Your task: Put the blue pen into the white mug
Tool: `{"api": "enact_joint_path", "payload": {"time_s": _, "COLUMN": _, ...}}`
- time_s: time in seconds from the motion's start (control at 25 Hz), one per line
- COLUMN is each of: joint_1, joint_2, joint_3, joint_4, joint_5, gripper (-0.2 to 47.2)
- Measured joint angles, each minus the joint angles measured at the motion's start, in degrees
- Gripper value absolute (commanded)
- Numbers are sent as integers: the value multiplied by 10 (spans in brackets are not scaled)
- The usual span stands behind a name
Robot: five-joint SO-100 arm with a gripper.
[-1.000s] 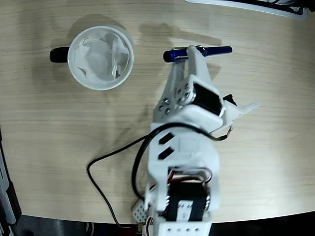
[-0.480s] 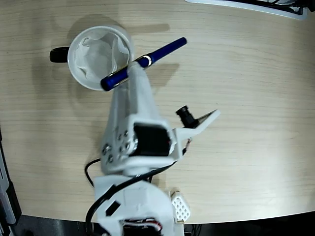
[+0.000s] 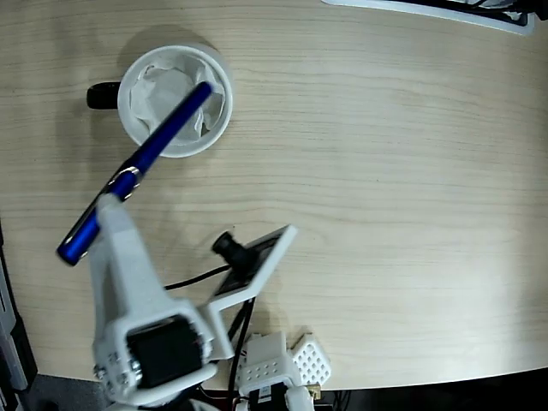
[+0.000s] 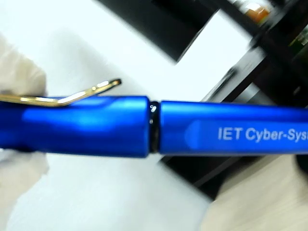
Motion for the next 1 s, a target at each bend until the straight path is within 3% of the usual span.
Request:
{"api": "enact_joint_path", "payload": {"time_s": 0.28, "joint_1": -11, "joint_2": 4, "joint_3": 89, "joint_4": -38, "joint_5": 0, "gripper": 0}}
{"api": "enact_joint_path", "payload": {"time_s": 0.72, "joint_1": -33, "joint_2": 9, "joint_3": 139, "joint_4": -69, "joint_5": -1, "gripper": 3}}
{"api": "enact_joint_path", "payload": {"time_s": 0.8, "joint_1": -32, "joint_2": 9, "joint_3": 142, "joint_4": -69, "joint_5": 0, "gripper": 89}}
{"api": "enact_joint_path", "payload": {"time_s": 1.0, "joint_1": -29, "joint_2": 10, "joint_3": 149, "joint_4": -70, "joint_5": 0, "gripper": 127}}
